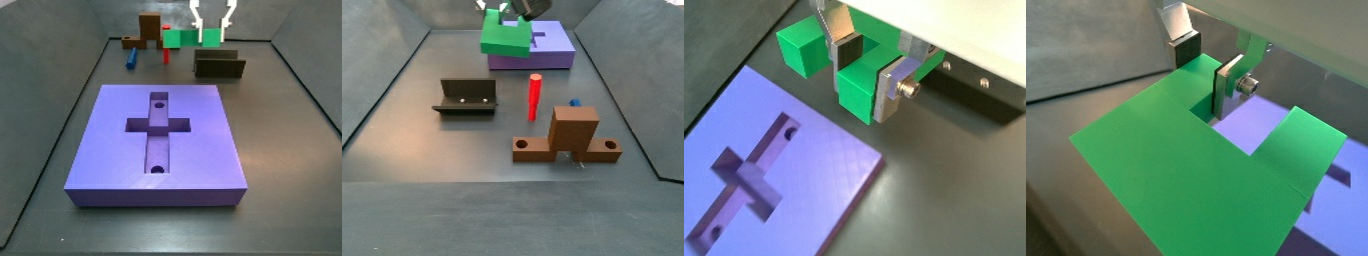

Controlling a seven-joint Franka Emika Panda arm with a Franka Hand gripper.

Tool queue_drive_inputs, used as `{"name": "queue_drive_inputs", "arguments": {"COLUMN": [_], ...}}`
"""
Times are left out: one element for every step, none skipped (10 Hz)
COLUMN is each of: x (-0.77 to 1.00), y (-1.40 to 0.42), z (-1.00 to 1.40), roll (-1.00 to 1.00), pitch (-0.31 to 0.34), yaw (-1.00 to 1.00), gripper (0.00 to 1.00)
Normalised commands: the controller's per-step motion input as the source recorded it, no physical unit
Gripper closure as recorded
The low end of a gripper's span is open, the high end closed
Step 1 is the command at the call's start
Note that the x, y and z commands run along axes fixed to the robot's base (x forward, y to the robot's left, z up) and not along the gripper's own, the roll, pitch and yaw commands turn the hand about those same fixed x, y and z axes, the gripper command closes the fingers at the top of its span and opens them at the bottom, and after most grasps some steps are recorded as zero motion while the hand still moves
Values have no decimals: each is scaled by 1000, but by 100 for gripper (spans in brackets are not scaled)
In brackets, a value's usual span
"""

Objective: Pick up the green object. Move up. Place the green object on the fixture. Regrasp the green object. Move to above the board. Insert the green object.
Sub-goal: Place the green object on the fixture.

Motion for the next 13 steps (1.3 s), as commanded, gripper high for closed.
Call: {"name": "queue_drive_inputs", "arguments": {"x": [951,983,1000,1000,1000,1000,946,549,420,857,874,766,723], "y": [34,37,106,143,149,106,226,466,486,543,369,431,451], "z": [129,126,240,357,377,394,0,-463,-694,-457,-280,-203,-191], "roll": [-763,-597,-403,-234,-3,34,49,0,86,-103,-134,-149,-160], "pitch": [-40,-34,0,80,197,269,314,103,37,354,346,380,411], "yaw": [-140,-69,0,0,6,117,126,54,0,0,-129,-171,-177], "gripper": [100,100,100,100,100,100,100,100,100,100,100,100,100]}}
